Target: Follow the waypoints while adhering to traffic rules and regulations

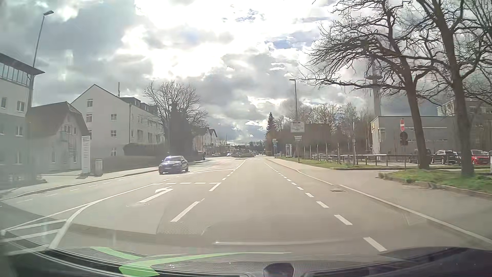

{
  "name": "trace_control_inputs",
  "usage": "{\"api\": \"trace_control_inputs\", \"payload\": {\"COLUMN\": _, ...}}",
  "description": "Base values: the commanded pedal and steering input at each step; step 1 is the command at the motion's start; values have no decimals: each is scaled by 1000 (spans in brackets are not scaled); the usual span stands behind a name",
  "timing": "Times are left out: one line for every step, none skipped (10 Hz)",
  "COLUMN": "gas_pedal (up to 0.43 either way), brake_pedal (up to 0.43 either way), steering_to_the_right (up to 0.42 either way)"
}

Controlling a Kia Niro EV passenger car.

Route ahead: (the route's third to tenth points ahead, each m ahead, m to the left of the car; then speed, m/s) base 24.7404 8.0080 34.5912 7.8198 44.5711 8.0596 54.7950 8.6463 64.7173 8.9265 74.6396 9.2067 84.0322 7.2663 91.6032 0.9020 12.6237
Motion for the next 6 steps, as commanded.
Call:
{"api": "trace_control_inputs", "payload": {"gas_pedal": 118, "brake_pedal": 0, "steering_to_the_right": -7}}
{"api": "trace_control_inputs", "payload": {"gas_pedal": 118, "brake_pedal": 0, "steering_to_the_right": -7}}
{"api": "trace_control_inputs", "payload": {"gas_pedal": 118, "brake_pedal": 0, "steering_to_the_right": -7}}
{"api": "trace_control_inputs", "payload": {"gas_pedal": 118, "brake_pedal": 0, "steering_to_the_right": -6}}
{"api": "trace_control_inputs", "payload": {"gas_pedal": 118, "brake_pedal": 0, "steering_to_the_right": -6}}
{"api": "trace_control_inputs", "payload": {"gas_pedal": 67, "brake_pedal": 0, "steering_to_the_right": -6}}
